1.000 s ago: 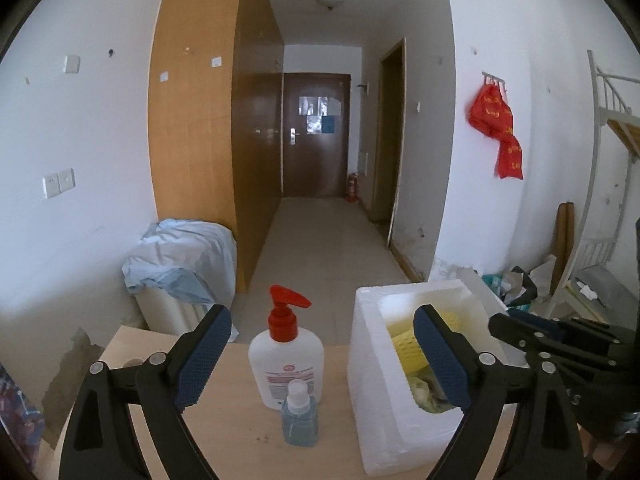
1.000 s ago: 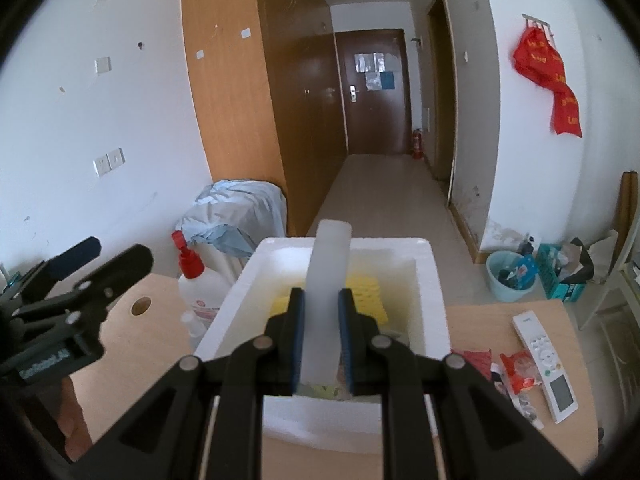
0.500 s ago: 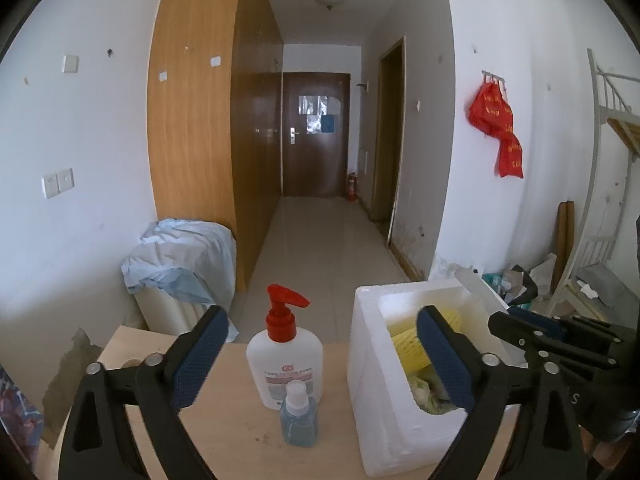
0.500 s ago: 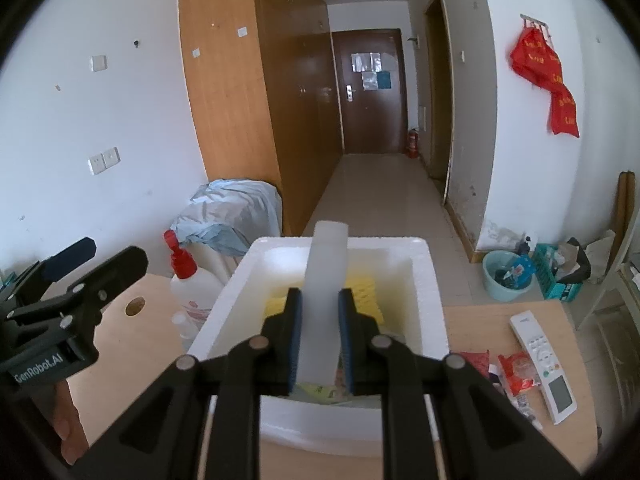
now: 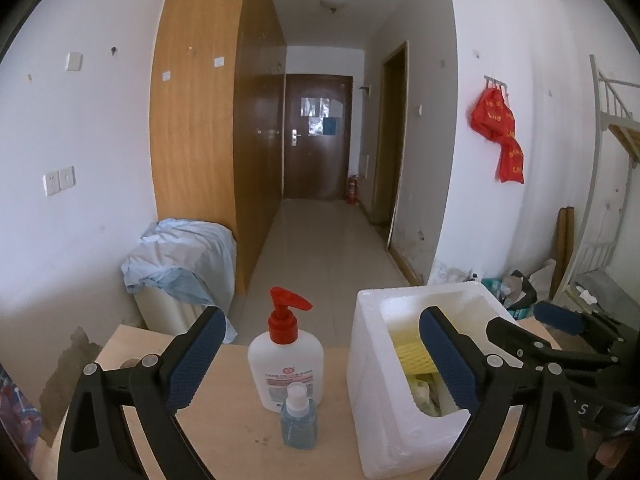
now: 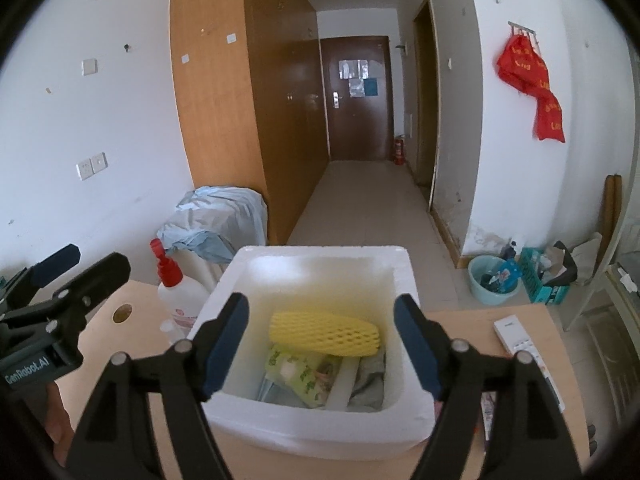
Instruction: Organize soft objects
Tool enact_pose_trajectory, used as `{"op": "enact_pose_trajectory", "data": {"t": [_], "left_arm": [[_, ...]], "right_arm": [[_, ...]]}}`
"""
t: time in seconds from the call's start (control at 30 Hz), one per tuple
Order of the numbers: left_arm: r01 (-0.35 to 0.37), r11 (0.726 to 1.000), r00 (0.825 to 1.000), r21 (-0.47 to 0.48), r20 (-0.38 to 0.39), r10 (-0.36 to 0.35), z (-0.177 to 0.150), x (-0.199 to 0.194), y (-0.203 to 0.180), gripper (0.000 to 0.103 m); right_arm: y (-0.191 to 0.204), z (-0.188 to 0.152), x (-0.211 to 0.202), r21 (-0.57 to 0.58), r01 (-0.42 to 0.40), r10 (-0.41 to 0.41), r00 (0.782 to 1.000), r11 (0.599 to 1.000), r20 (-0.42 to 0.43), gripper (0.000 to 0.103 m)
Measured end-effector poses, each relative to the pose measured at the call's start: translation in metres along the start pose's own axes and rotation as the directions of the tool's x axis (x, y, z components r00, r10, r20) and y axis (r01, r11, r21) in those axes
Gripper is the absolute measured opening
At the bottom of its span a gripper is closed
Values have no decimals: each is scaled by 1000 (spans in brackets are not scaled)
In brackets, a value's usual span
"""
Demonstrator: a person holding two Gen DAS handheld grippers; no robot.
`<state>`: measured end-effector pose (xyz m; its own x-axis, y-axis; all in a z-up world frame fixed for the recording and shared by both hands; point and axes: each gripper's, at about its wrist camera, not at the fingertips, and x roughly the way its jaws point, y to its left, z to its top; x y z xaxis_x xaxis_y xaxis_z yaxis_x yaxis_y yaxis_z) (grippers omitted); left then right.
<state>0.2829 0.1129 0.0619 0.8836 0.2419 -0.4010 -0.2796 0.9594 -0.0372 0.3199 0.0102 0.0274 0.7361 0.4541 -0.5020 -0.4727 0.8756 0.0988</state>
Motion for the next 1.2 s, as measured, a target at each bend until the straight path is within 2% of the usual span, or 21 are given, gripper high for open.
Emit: {"op": "enact_pose_trajectory", "data": {"t": [0.4,0.43,0.57,0.6,0.83,1.2], "left_arm": [[13,1000,1000,9,-5,-13,1,1,-3,98],[11,1000,1000,7,-8,-11,1,0,-3,98],[-3,1000,1000,14,-4,3,2,0,-3,100],[-3,1000,1000,15,-6,3,3,-1,-2,101],[-24,1000,1000,12,12,24,8,-17,-2,103],[-19,1000,999,18,41,18,3,-60,0,103]], "right_arm": [[-5,-1,-2,5,1,-1,1000,1000,-2,79],[-5,-2,-3,5,6,-6,1000,1000,-3,80],[-6,-2,-12,10,9,-10,1000,1000,17,102],[-6,-3,-16,12,14,-14,1000,1000,25,103],[1,-6,-35,-7,28,-28,999,1000,37,103],[9,-8,-71,-13,25,-24,998,1000,61,103]]}}
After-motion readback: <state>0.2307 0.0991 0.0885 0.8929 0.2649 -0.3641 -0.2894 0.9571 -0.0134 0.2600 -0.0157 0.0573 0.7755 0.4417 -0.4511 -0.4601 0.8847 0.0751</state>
